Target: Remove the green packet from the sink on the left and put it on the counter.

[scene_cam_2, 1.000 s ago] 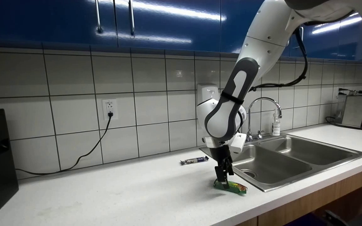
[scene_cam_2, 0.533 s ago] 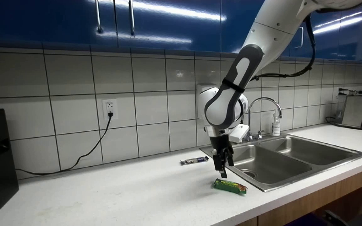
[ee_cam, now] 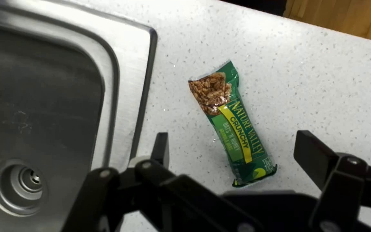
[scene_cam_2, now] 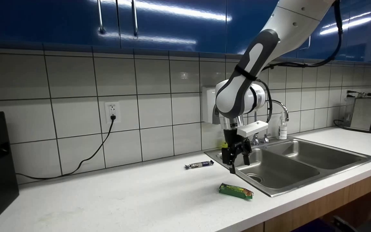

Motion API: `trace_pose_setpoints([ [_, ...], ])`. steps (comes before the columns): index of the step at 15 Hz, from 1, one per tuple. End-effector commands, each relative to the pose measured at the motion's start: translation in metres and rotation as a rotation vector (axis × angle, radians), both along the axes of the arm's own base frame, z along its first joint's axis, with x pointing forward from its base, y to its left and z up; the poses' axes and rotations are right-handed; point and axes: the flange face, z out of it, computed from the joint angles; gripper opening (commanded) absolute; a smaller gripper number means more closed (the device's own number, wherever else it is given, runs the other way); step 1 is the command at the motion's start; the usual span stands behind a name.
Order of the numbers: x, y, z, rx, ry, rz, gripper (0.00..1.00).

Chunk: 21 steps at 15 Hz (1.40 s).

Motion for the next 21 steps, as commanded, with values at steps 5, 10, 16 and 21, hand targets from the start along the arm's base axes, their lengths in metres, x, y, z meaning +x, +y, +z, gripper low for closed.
trace_pose_setpoints([
  [5, -0.044, -0.021, 0.043, 0.005, -0.11, -0.371, 1.0],
  [10, -0.071, -0.029, 0.06, -0.005, -0.139, -0.499, 1.0],
  [16, -0.101, -0.033, 0.071, -0.004, -0.156, -0.518, 1.0],
  [21, -0.12, -0.029, 0.077, -0.004, -0.177, -0.502, 1.0],
])
